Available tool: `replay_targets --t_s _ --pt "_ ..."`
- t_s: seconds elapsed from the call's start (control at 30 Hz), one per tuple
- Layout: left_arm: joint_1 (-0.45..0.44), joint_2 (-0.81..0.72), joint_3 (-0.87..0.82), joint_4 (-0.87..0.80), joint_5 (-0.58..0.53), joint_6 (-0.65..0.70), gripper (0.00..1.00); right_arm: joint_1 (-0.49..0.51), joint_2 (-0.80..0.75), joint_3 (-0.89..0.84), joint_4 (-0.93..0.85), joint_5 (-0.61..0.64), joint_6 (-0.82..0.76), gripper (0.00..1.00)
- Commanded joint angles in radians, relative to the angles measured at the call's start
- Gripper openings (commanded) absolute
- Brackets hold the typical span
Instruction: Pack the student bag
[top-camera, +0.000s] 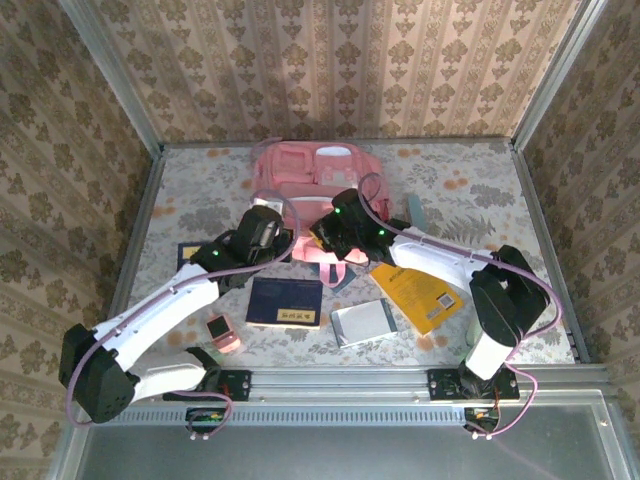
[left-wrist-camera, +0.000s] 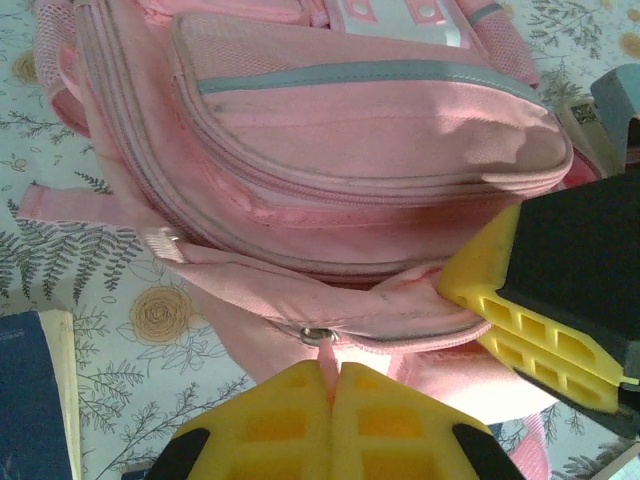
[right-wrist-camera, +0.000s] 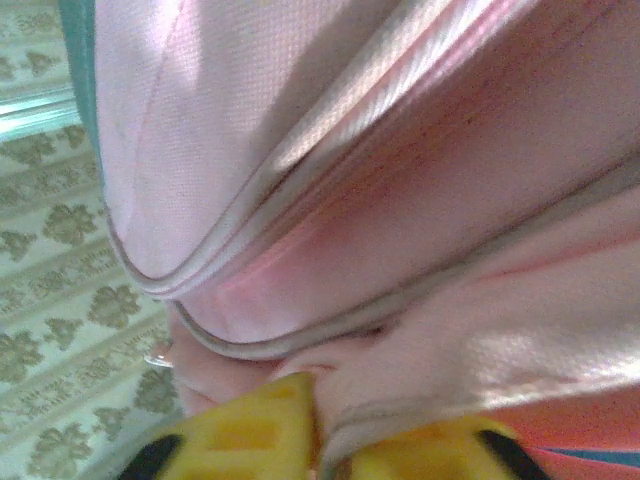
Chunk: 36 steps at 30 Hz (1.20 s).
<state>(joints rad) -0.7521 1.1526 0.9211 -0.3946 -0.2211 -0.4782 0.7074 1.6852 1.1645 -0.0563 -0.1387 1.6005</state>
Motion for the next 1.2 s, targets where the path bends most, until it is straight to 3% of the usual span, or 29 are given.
replay_targets --t_s 0.0,0.27,0.63,1.17 --pt "-0.003 -0.039 -0.013 0.062 -0.010 0.018 0.00 -0.005 -0.043 0.024 -0.010 0.088 -0.017 0.00" --pt "0.004 -0.035 -0.047 0.088 -0.063 0.048 0.00 -0.064 -0.148 0.045 -0.071 0.108 -0.046 0.00" --pt "0.022 0.015 -0.070 0.175 -0.161 0.076 0.00 -0.107 -0.181 0.088 -0.089 0.062 -0.051 0.00" --pt "0.237 0.248 -0.017 0.363 -0.030 -0.023 0.00 -0.160 -0.219 0.095 -0.068 -0.016 -0.064 0.00"
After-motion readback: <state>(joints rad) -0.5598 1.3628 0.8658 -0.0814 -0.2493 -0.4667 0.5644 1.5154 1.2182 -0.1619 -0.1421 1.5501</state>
